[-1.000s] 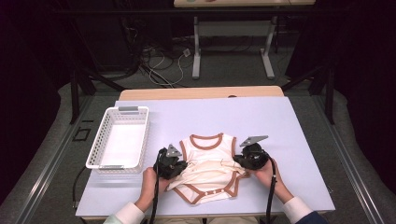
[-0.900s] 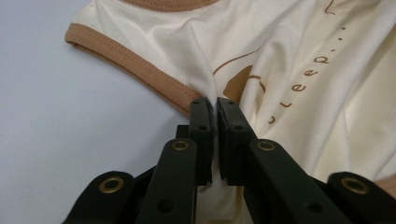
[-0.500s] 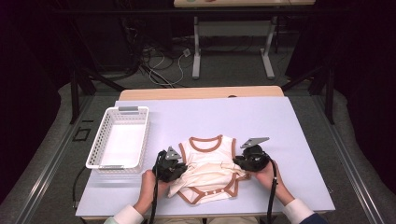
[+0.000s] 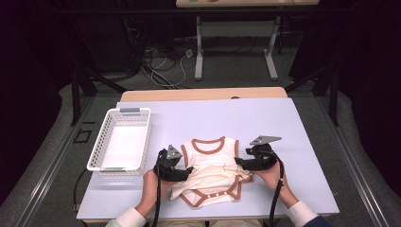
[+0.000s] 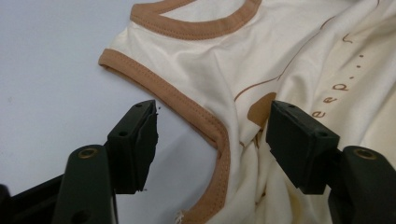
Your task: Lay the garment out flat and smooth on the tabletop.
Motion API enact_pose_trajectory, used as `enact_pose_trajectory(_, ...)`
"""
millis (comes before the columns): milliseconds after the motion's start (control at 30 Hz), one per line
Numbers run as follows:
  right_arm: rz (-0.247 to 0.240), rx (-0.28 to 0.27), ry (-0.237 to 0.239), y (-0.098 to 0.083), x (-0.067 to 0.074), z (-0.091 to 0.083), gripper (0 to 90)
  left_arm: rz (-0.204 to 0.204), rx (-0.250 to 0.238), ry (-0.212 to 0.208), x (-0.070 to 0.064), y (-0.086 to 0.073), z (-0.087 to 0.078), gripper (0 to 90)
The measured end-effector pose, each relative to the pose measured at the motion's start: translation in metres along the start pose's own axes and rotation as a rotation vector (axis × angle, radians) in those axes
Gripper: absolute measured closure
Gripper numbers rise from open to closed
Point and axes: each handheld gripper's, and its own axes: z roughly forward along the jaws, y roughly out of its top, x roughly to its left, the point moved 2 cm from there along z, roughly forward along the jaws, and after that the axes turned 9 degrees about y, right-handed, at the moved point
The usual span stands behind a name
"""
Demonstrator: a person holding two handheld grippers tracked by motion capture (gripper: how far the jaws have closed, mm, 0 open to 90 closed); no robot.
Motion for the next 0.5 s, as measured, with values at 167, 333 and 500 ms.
enact_pose_trajectory(167, 0.011, -0.028, -0.015, 0.002, -0.001, 0.0, 23.6, -0.006, -0.01, 0.013, -0.001, 0.003, 0.001, 26.7)
enact_pose_trajectory(333, 0.014, -0.055, -0.027, 0.008, 0.0, -0.002, 19.7, -0.027, -0.021, 0.017, 0.0, 0.012, 0.002, 21.8)
enact_pose_trajectory(500, 0.022, -0.089, -0.027, 0.018, 0.0, -0.003, 15.9, -0.027, -0.04, 0.034, 0.002, 0.019, 0.002, 16.3)
